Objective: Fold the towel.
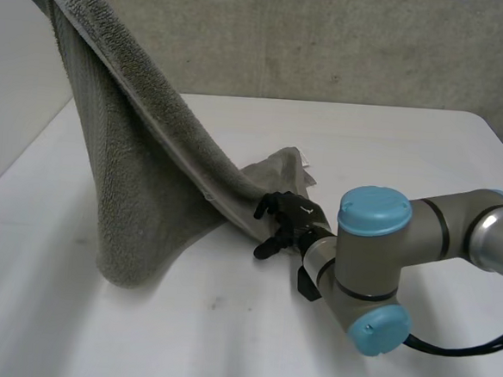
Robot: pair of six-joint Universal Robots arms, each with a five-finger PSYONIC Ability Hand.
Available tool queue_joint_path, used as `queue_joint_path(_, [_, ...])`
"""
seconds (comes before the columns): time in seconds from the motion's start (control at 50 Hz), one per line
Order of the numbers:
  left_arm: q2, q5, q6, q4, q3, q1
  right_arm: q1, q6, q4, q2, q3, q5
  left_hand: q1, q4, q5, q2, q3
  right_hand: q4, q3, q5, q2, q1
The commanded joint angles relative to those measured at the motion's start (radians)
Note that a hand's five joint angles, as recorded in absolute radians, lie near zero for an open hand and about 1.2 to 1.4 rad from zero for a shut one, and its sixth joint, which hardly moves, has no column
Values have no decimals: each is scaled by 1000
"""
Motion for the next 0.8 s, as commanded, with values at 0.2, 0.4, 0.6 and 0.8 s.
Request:
queue_joint_path(0.2, [-10, 0, -22, 3, -11, 6, -14, 12, -61, 62, -86, 132, 224, 179, 197, 178, 180, 843, 841, 847, 843, 760])
queue_joint_path(0.4, [-22, 10, -39, 3, -56, 89, -250, 1, -205, -228, 94, 112, 224, 179, 197, 178, 180, 843, 841, 847, 843, 760])
queue_joint_path(0.6, [-75, 14, -41, 1, -142, 112, -320, -298, -65, -557, 120, -163, 224, 179, 197, 178, 180, 843, 841, 847, 843, 760])
queue_joint_path(0.8, [-147, 14, -41, -19, -203, 112, -310, -638, 285, -728, 13, -180, 224, 179, 197, 178, 180, 843, 841, 847, 843, 760])
